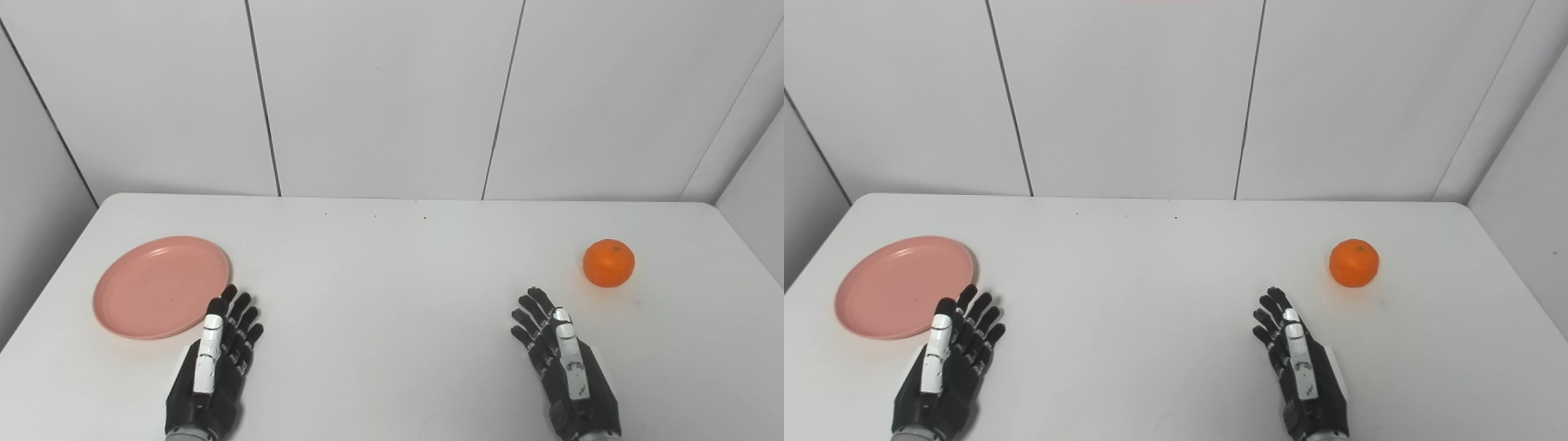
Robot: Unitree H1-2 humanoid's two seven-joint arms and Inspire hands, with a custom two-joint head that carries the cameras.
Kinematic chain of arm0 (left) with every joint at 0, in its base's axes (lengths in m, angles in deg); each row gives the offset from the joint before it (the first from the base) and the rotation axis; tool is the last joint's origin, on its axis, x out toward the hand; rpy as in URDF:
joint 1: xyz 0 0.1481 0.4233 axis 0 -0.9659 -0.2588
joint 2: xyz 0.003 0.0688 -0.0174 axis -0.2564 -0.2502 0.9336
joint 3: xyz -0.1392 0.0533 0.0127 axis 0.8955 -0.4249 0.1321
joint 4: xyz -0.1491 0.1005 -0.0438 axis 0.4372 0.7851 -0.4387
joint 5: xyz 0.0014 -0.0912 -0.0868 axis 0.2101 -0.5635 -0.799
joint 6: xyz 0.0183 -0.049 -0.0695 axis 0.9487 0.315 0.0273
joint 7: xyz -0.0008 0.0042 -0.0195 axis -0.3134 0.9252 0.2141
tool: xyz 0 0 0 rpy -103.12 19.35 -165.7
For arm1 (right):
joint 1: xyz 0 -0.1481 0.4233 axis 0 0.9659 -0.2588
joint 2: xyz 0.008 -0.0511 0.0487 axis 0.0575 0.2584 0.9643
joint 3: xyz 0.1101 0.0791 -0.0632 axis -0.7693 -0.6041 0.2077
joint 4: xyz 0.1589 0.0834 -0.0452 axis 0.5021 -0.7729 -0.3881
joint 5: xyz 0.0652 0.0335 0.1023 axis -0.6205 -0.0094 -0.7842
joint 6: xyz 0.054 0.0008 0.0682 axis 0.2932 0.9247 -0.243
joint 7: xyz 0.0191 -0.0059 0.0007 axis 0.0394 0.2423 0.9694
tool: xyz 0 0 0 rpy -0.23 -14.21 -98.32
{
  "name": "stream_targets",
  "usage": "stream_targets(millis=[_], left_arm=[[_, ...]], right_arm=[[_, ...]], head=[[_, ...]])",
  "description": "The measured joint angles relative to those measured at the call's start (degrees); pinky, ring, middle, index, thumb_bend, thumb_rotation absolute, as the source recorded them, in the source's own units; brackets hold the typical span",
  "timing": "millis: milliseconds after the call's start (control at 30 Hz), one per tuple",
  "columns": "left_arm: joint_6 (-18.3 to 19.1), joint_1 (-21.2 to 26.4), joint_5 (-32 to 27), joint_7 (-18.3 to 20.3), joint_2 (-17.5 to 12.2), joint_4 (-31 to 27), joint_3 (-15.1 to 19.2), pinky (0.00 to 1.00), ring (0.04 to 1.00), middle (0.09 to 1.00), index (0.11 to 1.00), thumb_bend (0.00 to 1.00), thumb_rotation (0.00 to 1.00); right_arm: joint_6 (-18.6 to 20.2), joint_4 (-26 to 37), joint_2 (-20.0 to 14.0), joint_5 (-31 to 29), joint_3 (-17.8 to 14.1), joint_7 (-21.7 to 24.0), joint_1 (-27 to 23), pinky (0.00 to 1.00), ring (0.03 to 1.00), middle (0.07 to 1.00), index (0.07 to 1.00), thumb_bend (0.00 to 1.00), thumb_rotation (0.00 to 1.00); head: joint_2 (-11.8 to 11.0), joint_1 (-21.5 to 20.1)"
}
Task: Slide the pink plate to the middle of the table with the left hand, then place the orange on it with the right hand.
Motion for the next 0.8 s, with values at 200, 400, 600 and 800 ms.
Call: stream_targets(millis=[200, 400, 600, 800], left_arm=[[-2.8, 0.4, 0.6, 1.0, -0.2, 2.4, -0.4, 1.00, 1.000, 1.000, 1.000, 0.71, 0.87], [-6.9, 0.1, 4.5, 1.4, -0.8, 3.7, -1.9, 1.00, 1.000, 1.000, 1.000, 0.74, 0.87], [-9.2, -0.8, 7.1, 2.7, -2.2, 3.7, -3.6, 1.00, 1.000, 1.000, 1.000, 0.78, 0.91], [-12.3, -1.3, 11.1, 3.7, -3.4, 4.1, -5.7, 1.00, 1.000, 1.000, 1.000, 0.77, 0.93]], right_arm=[[-2.7, -2.2, -0.2, 1.2, -0.1, 1.0, -0.7, 1.00, 0.944, 0.931, 0.917, 0.77, 0.91], [-5.2, -3.3, 0.1, 1.0, -0.3, 1.8, -0.4, 1.00, 0.974, 0.966, 0.944, 0.77, 0.93], [-6.3, -3.3, -0.5, 1.3, 0.2, 3.8, 0.3, 1.00, 0.990, 0.986, 0.976, 0.79, 0.98], [-7.5, -3.3, -0.5, 1.5, 0.2, 4.0, 1.0, 1.00, 0.990, 0.985, 0.979, 0.80, 0.96]], head=[[-1.1, 0.0], [-1.1, 0.4], [-0.8, 0.9], [-0.7, 1.1]])
